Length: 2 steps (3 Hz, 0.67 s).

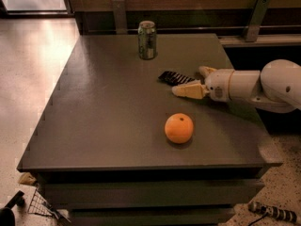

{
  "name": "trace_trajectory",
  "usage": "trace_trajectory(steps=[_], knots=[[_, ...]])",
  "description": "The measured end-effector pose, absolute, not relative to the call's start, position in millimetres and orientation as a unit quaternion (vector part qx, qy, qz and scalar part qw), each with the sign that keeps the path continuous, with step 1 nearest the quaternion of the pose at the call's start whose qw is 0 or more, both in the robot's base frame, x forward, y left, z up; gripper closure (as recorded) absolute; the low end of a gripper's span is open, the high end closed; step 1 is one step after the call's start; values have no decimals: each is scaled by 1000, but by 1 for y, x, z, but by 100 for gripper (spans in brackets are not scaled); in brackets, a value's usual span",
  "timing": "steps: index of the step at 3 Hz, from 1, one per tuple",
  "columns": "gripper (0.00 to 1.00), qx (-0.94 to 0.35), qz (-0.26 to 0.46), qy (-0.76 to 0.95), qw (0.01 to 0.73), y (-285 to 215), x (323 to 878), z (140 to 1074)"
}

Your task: Pick rxbar chocolate

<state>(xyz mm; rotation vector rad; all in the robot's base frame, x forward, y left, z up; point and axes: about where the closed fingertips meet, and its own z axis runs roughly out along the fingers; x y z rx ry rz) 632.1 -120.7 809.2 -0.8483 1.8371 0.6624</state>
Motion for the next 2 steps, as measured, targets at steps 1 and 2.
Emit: trace_trajectory(steps=[1,2], knots=[[62,-349,272,755,485,-121,632,810],[84,-349,272,755,485,-121,632,812]])
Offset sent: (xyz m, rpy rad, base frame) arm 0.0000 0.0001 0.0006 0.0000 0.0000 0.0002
